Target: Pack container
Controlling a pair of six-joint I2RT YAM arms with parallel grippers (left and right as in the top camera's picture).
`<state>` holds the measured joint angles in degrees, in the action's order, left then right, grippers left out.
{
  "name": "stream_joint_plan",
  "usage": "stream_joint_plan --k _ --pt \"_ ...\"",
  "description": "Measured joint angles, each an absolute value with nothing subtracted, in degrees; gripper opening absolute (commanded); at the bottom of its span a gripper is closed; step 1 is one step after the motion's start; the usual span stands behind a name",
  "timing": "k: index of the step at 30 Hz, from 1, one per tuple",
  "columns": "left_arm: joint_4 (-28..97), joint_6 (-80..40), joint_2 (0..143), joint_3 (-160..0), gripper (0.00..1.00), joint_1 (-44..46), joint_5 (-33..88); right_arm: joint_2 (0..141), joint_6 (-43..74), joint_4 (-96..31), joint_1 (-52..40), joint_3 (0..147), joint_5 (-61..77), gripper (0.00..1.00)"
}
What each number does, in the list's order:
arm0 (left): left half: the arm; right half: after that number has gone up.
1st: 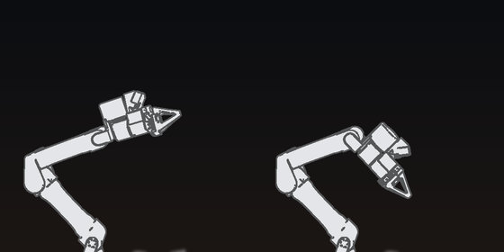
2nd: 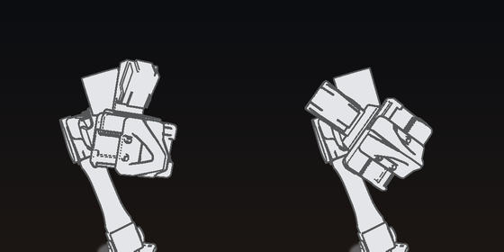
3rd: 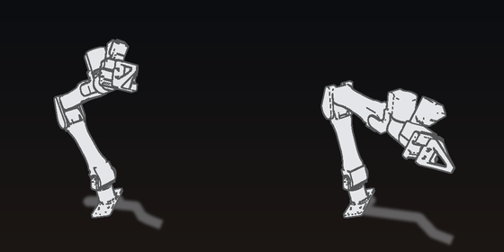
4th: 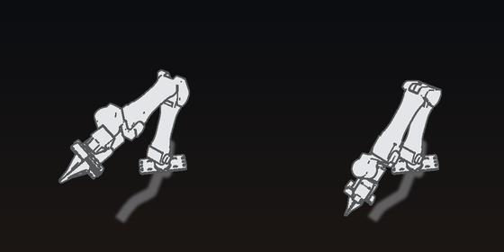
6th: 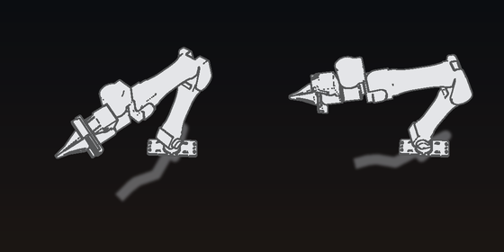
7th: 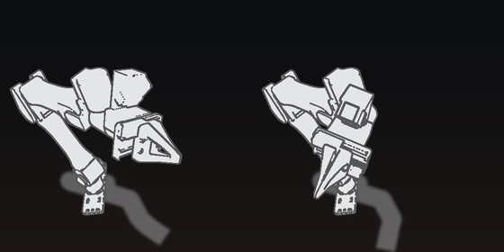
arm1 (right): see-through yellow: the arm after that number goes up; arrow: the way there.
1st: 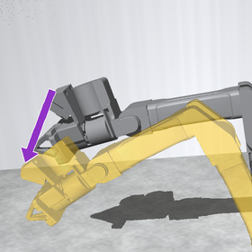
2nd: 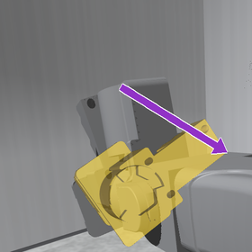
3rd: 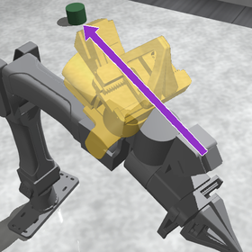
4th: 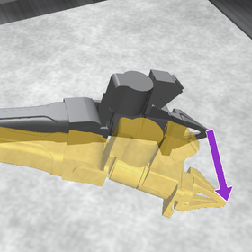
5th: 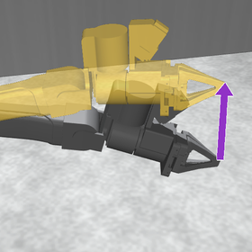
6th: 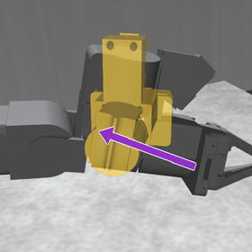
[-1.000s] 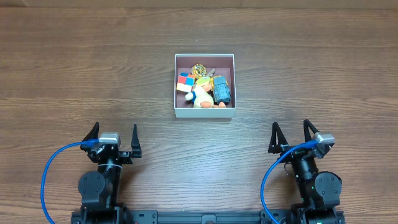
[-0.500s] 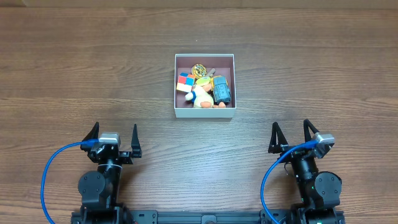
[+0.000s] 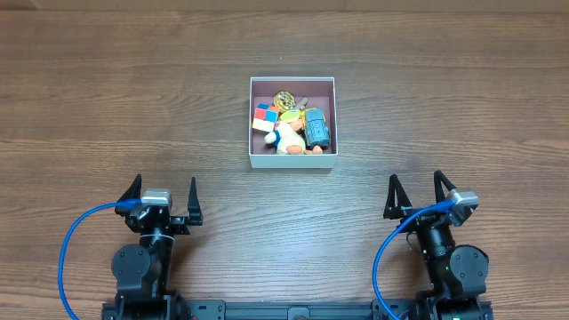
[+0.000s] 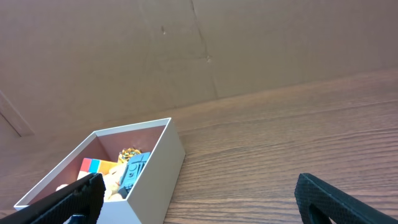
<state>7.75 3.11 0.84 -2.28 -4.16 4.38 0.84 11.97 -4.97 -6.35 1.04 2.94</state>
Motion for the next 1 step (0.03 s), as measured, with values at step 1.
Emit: stream_joint_plan --k 1 --pt "7.75 3.11 0.84 -2.28 1.00 -4.16 4.38 0.84 11.97 -4.97 -6.35 1.04 2.94 1.00"
